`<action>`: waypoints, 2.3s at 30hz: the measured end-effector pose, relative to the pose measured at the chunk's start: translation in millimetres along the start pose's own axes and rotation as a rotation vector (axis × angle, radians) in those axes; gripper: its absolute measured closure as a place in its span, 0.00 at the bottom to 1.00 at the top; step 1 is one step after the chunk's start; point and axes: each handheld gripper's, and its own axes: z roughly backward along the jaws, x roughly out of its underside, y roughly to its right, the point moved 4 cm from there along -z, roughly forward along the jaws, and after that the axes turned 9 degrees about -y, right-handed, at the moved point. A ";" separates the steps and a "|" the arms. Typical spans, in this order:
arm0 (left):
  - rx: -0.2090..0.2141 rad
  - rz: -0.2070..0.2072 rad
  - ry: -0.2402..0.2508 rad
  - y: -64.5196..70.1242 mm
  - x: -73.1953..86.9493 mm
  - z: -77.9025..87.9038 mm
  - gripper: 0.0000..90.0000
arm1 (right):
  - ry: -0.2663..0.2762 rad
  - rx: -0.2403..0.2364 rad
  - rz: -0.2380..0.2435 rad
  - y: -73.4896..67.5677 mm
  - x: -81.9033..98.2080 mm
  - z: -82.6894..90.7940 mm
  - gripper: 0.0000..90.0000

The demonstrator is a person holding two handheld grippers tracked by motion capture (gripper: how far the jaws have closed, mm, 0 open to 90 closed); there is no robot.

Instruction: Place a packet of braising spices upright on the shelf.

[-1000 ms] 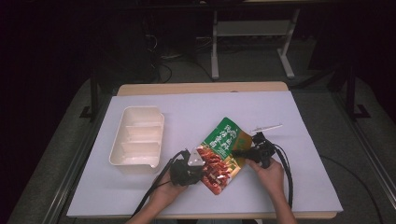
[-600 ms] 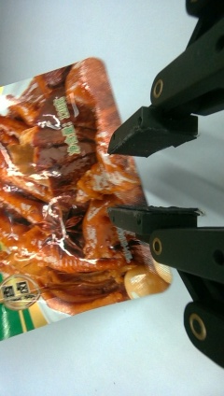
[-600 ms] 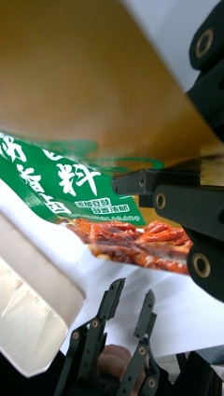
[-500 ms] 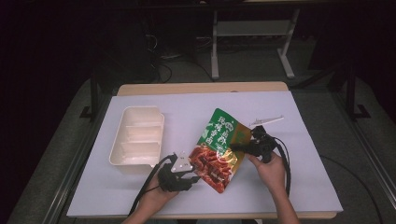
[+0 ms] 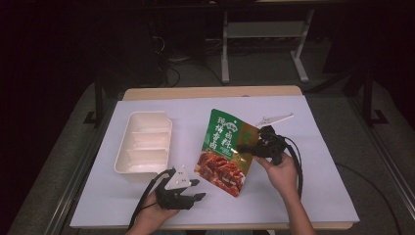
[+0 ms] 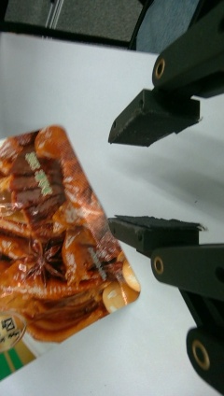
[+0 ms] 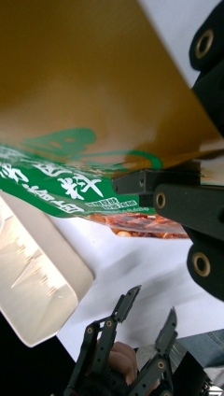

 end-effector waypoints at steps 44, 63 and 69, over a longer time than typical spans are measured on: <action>0.008 -0.030 0.101 9.4 22.3 27.2 0.43 | 0.031 0.006 0.239 -52.9 -91.7 5.7 1.00; 0.012 -0.024 0.116 12.3 24.6 28.5 0.41 | 0.049 -0.041 0.307 -84.4 -124.9 -5.6 1.00; 0.011 -0.031 0.123 13.7 24.8 28.0 0.41 | 0.056 -0.056 0.322 -93.9 -130.0 -8.4 1.00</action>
